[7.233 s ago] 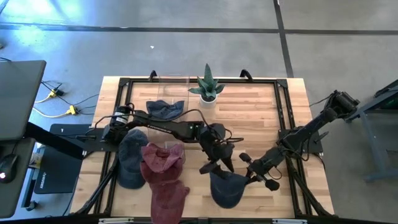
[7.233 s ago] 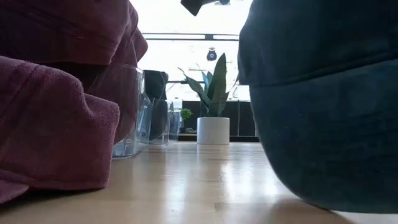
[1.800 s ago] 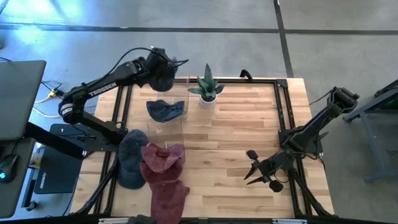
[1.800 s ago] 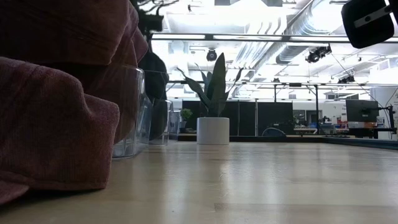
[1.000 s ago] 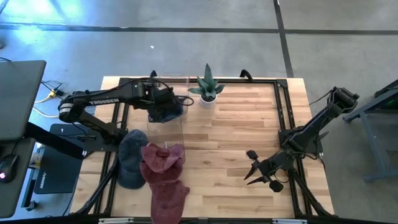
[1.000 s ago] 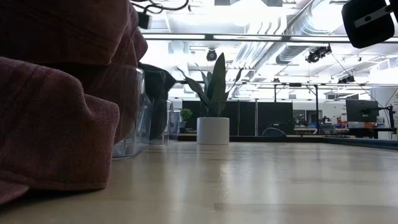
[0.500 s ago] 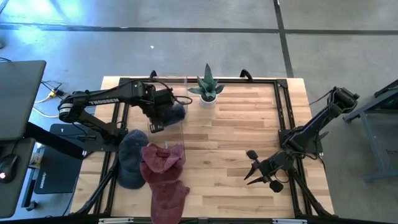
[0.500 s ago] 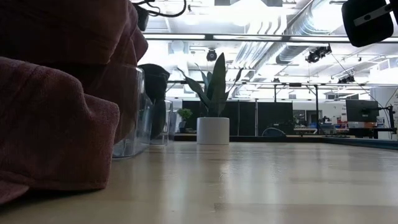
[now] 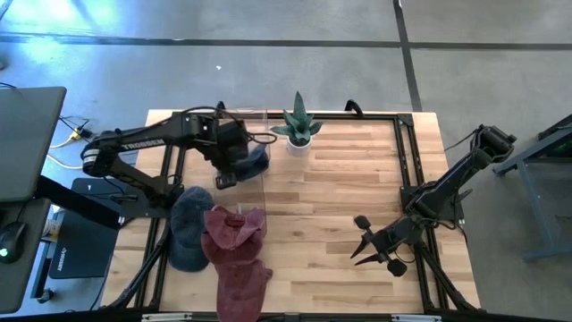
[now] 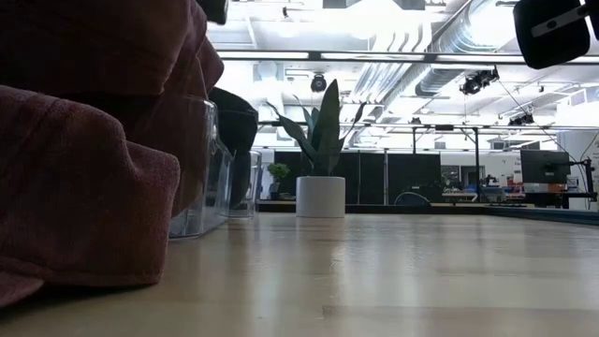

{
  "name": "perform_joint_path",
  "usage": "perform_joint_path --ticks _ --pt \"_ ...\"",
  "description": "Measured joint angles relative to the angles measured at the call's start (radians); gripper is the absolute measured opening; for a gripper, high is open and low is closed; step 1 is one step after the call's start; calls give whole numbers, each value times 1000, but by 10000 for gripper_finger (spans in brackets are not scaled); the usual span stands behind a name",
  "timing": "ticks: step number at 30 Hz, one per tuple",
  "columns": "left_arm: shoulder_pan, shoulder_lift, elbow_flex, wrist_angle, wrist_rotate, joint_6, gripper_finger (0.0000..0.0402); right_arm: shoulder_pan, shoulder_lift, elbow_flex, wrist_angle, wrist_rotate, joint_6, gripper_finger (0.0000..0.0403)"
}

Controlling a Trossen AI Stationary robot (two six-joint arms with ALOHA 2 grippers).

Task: Pick & Place hat
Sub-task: Put the right blue cap into the top transparent bin

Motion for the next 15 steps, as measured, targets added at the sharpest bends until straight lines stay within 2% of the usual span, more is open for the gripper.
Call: perform_joint_path --ticks 4,8,10,12,15 --pt "0 0 70 39 -29 26 195 0 0 0 0 0 -3 90" --pt "24 1 87 28 -235 48 167 0 0 0 0 0 2 90" --pt "60 1 78 5 -277 32 142 0 0 0 0 0 2 90" --pt "100 11 48 -3 -230 3 110 0 0 0 0 -2 3 90" --pt "135 22 -30 6 -75 -30 54 0 0 0 0 -4 3 90"
